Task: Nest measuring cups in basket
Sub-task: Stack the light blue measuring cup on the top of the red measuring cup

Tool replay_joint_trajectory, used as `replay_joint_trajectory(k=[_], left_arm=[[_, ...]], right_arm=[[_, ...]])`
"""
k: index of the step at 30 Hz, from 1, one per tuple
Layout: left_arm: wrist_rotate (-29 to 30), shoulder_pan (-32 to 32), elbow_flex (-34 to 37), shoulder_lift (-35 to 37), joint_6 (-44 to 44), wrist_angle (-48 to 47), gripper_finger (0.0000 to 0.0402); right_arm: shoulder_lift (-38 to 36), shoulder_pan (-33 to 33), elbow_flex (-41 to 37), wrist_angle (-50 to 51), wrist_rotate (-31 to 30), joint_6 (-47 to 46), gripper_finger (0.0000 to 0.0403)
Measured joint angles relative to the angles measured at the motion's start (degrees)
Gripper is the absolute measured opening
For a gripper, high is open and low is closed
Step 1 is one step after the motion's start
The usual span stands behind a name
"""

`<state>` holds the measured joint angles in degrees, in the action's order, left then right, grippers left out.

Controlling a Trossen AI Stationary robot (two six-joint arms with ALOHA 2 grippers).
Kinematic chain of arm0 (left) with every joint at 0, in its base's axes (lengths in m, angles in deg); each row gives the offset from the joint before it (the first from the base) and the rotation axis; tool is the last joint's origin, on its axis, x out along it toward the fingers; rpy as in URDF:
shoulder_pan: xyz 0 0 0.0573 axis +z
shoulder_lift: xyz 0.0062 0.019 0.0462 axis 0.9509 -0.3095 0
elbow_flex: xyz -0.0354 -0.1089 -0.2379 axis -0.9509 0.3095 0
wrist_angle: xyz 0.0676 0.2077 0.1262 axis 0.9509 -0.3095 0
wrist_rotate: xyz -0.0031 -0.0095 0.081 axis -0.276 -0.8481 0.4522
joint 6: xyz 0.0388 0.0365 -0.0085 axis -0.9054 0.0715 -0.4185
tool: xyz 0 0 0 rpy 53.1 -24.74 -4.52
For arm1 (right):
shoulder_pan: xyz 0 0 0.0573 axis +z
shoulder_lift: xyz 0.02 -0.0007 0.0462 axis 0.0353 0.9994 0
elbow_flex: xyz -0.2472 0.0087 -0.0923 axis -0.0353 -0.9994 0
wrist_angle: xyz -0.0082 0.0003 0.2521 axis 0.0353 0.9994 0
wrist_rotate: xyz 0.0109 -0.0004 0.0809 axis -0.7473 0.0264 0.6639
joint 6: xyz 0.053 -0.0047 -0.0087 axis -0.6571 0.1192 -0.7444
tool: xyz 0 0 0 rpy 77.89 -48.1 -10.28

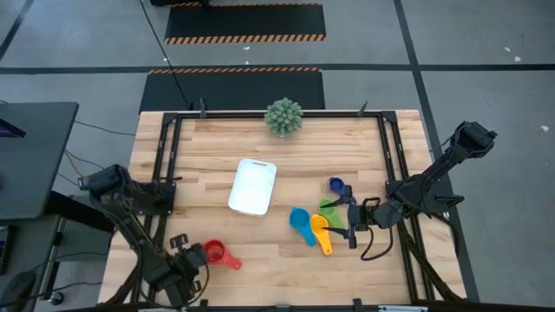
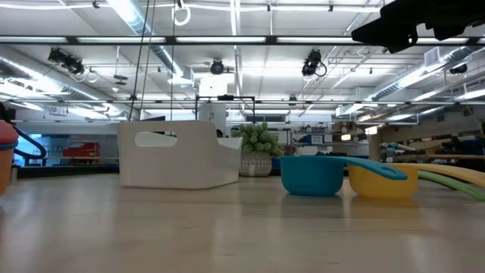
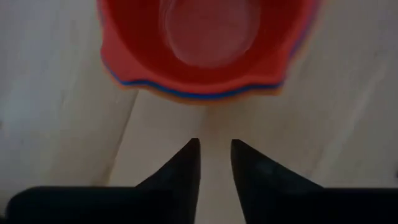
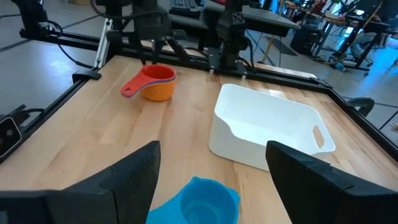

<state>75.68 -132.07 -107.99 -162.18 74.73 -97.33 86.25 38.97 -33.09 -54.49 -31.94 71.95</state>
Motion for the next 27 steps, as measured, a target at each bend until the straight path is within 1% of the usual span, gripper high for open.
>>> replay_joint_trajectory(k=[4, 7, 10, 14, 22, 25, 27], left_arm=[[1.9, 0.7, 2.8, 0.2, 0.3, 5.0, 0.015], [2.8, 2.6, 4.8, 0.2, -0.2, 8.8, 0.0186], [2.9, 5.0, 6.3, 0.2, -1.2, 10.4, 0.0205], [4.2, 8.7, 7.1, 0.2, -4.5, 13.9, 0.0208], [11.1, 15.3, 7.1, -0.1, -12.7, 21.2, 0.019], [12.0, 17.5, 7.1, -0.6, -16.4, 24.9, 0.0188], [12.2, 18.9, 7.1, -1.1, -18.7, 28.0, 0.0188]], right_arm=[[0.0, 0.0, 0.0, 0.0, 0.1, 0.0, 0.0299], [0.0, 0.0, 0.0, 0.0, 0.1, 0.0, 0.0299], [0.0, -0.1, 0.0, 0.0, 0.1, 0.0, 0.0299], [0.0, 0.0, 0.0, 0.0, 0.1, 0.0, 0.0299], [0.0, 0.0, 0.0, 0.0, 0.1, 0.0, 0.0299], [0.0, -0.1, 0.0, 0.1, 0.1, -0.3, 0.0299], [0.0, -0.3, 0.0, 0.4, 0.0, -2.1, 0.0299]])
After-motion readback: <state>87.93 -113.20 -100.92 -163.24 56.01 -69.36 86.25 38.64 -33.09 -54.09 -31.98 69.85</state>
